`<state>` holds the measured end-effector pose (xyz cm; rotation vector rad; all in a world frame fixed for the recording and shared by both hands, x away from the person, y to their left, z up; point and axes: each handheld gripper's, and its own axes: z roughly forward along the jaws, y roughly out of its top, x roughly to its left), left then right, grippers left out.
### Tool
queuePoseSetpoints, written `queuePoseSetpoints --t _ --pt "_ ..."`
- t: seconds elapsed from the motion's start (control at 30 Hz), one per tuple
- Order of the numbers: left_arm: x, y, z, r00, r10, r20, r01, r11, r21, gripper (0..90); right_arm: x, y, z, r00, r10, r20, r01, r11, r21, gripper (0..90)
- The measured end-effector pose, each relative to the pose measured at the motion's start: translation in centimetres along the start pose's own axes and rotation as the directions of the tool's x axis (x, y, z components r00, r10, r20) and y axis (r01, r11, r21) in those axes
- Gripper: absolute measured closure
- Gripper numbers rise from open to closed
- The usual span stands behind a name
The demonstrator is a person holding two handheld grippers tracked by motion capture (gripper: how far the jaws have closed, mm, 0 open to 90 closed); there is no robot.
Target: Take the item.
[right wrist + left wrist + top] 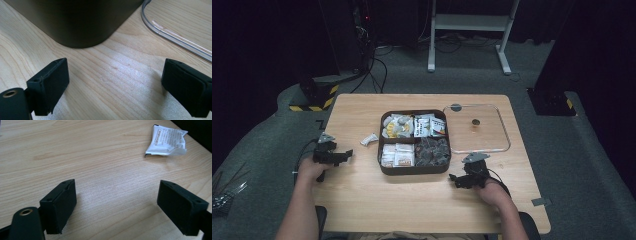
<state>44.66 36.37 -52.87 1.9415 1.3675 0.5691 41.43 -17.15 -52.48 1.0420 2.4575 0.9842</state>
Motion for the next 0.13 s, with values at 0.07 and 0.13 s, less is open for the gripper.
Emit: queuePoseSetpoints --t 0.07,0.13 --pt "-0.04 0.04 0.06 1.0 -0.003 -0.007 0.003 1.0 0.001 15.5 -0.01 0.0 0.0 1.0 0.0 0.0 0.0 1.0 0.0 7.7" --pt "-0.13 0.1 0.12 0.9998 0.001 -0.019 -0.001 1.0 0.005 15.4 -0.02 0.0 0.0 1.0 0.0 -0.001 0.0 1.0 0.0 7.7"
